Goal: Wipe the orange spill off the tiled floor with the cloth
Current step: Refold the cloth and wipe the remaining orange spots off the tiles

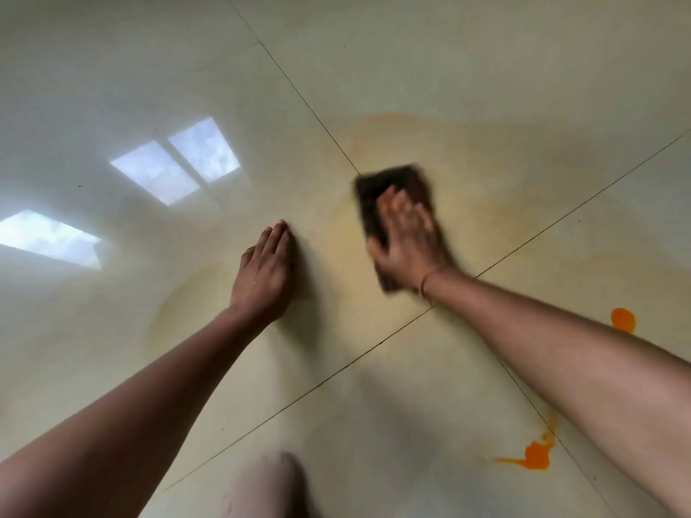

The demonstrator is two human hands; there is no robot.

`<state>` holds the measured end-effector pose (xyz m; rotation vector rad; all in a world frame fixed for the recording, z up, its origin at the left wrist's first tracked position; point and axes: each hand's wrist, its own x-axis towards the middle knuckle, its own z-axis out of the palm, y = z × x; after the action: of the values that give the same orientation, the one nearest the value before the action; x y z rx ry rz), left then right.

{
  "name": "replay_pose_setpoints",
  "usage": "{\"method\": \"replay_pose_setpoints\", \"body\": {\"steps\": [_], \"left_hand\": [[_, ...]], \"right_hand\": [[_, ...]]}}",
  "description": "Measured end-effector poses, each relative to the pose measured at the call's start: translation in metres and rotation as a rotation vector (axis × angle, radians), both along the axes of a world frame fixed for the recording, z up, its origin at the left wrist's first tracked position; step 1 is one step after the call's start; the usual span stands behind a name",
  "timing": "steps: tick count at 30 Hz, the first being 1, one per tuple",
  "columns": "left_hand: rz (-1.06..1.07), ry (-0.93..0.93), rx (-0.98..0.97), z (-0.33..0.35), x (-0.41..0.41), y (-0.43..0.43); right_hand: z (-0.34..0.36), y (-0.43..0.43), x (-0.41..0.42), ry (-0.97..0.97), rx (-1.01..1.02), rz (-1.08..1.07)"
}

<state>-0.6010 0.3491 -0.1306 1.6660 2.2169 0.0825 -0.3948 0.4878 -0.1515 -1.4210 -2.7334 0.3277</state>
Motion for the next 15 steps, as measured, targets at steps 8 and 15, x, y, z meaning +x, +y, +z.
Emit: {"method": "replay_pose_setpoints", "body": {"steps": [8,15], "left_hand": [[0.02,-0.046,-0.062,-0.014,0.001,0.0],[0.036,-0.049,-0.068,-0.014,0.003,0.002]], "right_hand": [[0.004,-0.016,-0.028,-0.096,-0.038,0.48],[0.009,-0.019,-0.03,-0.061,-0.063,0.118]]}}
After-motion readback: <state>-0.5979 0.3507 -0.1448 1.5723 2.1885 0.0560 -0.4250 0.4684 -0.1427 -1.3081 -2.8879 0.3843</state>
